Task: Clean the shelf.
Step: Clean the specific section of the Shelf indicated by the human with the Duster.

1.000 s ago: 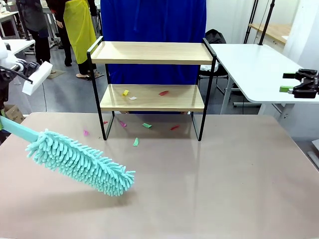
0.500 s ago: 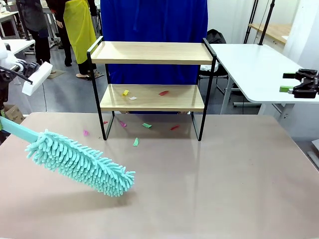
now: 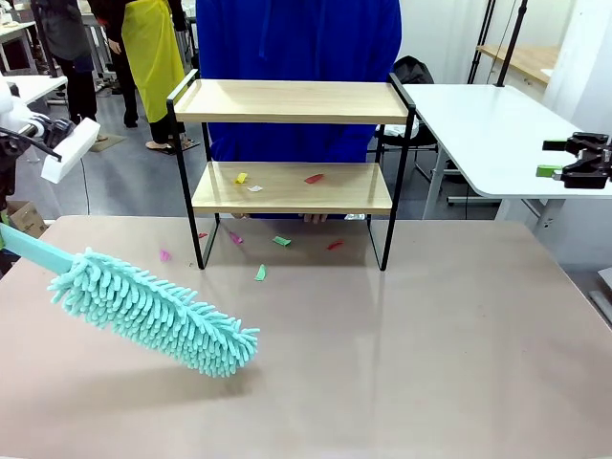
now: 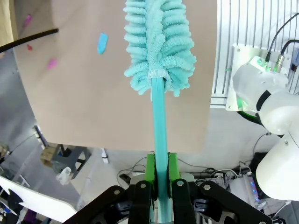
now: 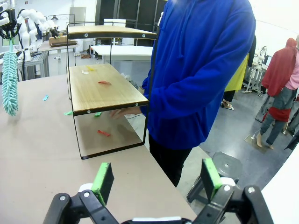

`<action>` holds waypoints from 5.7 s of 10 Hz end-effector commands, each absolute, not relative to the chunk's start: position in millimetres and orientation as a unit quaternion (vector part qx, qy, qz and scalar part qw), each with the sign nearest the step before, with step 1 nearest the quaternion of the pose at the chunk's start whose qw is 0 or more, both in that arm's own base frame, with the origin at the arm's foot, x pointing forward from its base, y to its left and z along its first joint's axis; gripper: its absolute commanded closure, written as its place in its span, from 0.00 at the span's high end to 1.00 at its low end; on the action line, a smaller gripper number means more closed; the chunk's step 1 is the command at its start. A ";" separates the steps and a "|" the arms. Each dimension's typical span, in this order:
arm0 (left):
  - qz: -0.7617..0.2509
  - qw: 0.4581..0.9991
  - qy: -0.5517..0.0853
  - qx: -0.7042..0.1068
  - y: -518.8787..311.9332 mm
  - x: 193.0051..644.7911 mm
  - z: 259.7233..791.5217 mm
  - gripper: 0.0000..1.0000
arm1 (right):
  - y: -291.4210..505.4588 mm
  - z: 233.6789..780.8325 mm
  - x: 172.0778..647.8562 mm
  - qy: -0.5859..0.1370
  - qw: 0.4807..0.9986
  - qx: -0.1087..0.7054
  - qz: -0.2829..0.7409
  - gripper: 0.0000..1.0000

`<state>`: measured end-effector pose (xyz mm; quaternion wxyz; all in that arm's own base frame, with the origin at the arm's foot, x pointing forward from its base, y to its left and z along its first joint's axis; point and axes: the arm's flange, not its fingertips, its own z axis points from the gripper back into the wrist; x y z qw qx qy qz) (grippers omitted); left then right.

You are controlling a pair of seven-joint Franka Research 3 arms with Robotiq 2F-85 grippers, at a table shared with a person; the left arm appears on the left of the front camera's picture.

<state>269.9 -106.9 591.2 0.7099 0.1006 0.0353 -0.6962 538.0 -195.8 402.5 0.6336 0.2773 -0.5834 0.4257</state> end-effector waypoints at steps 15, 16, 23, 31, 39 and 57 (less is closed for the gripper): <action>-0.660 0.749 -0.003 0.067 -117.4 281.8 586.4 0.13 | -194.3 404.7 537.4 -0.584 0.632 0.277 0.427 1.00; -0.641 0.766 -0.037 0.024 -131.7 284.2 577.4 0.13 | -194.3 404.7 537.4 -0.584 0.632 0.277 0.427 1.00; -0.433 0.894 -0.070 -0.087 -264.4 276.1 571.5 0.13 | -194.3 404.7 537.4 -0.584 0.632 0.277 0.427 1.00; -0.359 0.929 -0.059 -0.071 -288.8 265.1 559.6 0.13 | -194.3 404.7 537.4 -0.584 0.632 0.277 0.427 1.00; -0.179 0.976 -0.086 -0.092 -392.4 279.4 505.9 0.13 | -194.3 404.7 537.4 -0.584 0.632 0.277 0.427 1.00; 0.000 0.984 -0.172 -0.051 -511.8 349.0 386.7 0.13 | -194.3 404.7 537.4 -0.584 0.632 0.277 0.427 1.00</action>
